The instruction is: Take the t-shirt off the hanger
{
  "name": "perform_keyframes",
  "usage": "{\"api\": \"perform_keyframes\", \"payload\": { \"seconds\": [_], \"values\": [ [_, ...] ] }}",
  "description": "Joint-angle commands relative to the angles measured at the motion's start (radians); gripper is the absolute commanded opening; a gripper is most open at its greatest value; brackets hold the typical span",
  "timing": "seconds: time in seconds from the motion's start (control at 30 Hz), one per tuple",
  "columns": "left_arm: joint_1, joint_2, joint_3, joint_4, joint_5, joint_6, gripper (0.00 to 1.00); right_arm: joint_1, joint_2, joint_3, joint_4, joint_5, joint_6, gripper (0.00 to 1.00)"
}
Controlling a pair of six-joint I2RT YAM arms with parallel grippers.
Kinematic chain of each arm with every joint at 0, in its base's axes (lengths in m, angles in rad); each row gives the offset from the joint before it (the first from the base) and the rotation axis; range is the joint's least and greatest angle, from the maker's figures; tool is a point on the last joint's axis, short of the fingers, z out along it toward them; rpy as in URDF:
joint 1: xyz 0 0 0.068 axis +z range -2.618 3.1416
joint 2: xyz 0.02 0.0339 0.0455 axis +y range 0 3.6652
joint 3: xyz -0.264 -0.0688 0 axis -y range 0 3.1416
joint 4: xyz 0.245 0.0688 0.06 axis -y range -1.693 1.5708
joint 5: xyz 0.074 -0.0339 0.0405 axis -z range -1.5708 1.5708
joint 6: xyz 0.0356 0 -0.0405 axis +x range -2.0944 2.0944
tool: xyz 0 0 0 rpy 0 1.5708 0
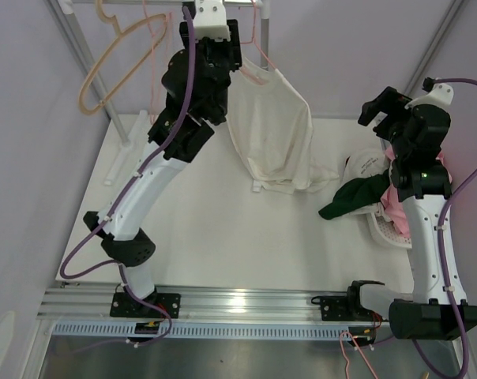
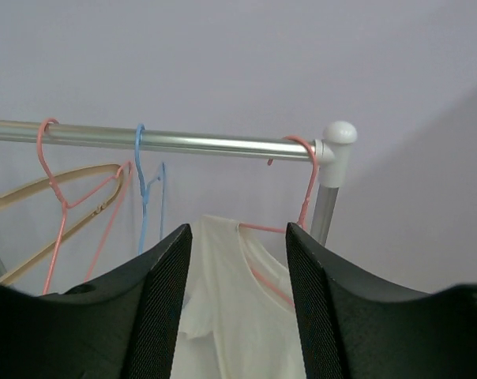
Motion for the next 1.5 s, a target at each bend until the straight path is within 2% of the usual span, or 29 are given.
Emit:
{"api": "perform_keyframes", "payload": {
  "seconds": [0.0, 0.1, 0.13, 0.23, 0.33, 0.5, 0.67, 0.87, 1.07, 1.3, 1.47],
  "values": [
    [-0.02, 0.048, 0.105, 0.049, -0.097, 0.038, 0.57, 0.008, 0.002, 0.03, 0.031, -0.025, -0.001, 0.99],
    [-0.037, 0.088, 0.106, -0.013, -0.078, -0.065, 0.57, 0.008, 0.0, 0.031, 0.037, -0.072, -0.01, 1.0],
    [-0.043, 0.09, 0.093, -0.011, -0.074, -0.083, 0.57, 0.008, 0.002, 0.027, 0.072, -0.167, -0.016, 0.99],
    [-0.062, 0.111, 0.061, 0.015, -0.08, -0.099, 0.56, 0.011, 0.023, 0.031, 0.138, -0.319, -0.007, 0.99],
    [-0.068, 0.131, 0.057, 0.023, -0.082, -0.103, 0.56, 0.011, 0.084, 0.063, 0.18, -0.41, 0.004, 0.99],
    [-0.068, 0.145, 0.043, 0.049, -0.087, -0.091, 0.56, 0.126, 0.193, 0.077, 0.24, -0.37, -0.056, 0.99],
    [-0.068, 0.147, 0.046, 0.063, -0.094, -0.082, 0.56, 0.247, 0.284, 0.132, 0.206, -0.385, -0.107, 0.99],
    [-0.068, 0.151, 0.046, 0.08, -0.104, -0.063, 0.56, 0.328, 0.218, 0.086, 0.217, -0.504, -0.093, 0.96],
    [-0.06, 0.173, 0.05, 0.092, -0.093, -0.066, 0.56, 0.344, 0.137, 0.071, 0.16, -0.478, -0.105, 0.96],
    [-0.007, 0.239, 0.047, 0.086, -0.059, -0.114, 0.55, 0.351, 0.14, 0.066, 0.149, -0.513, -0.084, 0.95],
    [0.018, 0.272, 0.026, 0.089, -0.05, -0.136, 0.54, 0.35, 0.101, 0.014, 0.185, -0.366, -0.114, 0.95]
  ]
}}
